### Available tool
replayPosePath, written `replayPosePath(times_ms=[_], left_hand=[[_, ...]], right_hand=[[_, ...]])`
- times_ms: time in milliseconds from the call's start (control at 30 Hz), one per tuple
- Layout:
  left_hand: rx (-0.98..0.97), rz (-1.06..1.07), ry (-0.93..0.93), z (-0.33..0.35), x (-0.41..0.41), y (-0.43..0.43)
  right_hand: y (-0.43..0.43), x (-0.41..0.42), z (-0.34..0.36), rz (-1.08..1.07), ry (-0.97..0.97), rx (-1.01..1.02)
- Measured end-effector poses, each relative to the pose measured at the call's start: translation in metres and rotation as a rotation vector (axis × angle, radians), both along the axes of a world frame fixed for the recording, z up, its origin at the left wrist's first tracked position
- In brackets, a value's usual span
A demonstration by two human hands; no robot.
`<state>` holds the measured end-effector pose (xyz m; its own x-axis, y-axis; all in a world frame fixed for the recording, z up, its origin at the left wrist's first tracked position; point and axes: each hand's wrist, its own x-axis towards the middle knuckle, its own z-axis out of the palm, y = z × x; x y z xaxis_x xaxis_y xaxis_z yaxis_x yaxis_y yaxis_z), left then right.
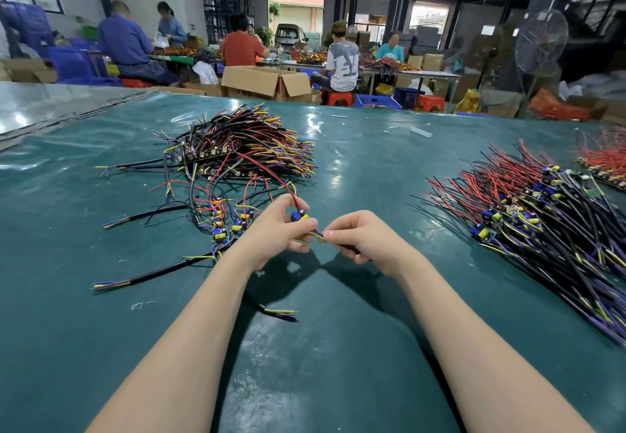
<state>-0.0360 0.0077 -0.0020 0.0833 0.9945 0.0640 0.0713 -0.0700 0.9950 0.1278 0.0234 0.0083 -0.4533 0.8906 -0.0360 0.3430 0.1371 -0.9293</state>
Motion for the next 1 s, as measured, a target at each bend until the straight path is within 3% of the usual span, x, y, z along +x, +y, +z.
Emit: replayPosePath(times_ms=[167, 333, 467, 767, 900, 1000], left_hand=[[-0.027, -0.066, -0.123, -0.001, 0.000, 0.001], [-0.074, -0.038, -0.048, 0.000, -0.003, 0.002], [-0.185, 0.033, -0.089, -0.001, -0.001, 0.002], [-0.129, 0.202, -0.531, -0.003, 0.016, 0.005], [-0.102, 0.148, -0.764, 0.000, 0.027, 0.004], [-0.111, 0.097, -0.687, 0.001, 0.028, 0.002]], right_hand=[[-0.001, -0.002, 0.002, -0.025, 0.017, -0.004], [-0.004, -0.011, -0.001, -0.037, -0.048, 0.021], [-0.006, -0.016, -0.004, -0.061, -0.088, 0.037], [-0.003, -0.013, -0.001, -0.193, 0.102, 0.023], [-0.005, -0.018, 0.003, -0.160, 0.217, -0.046], [-0.005, -0.019, 0.005, -0.162, 0.294, -0.094]])
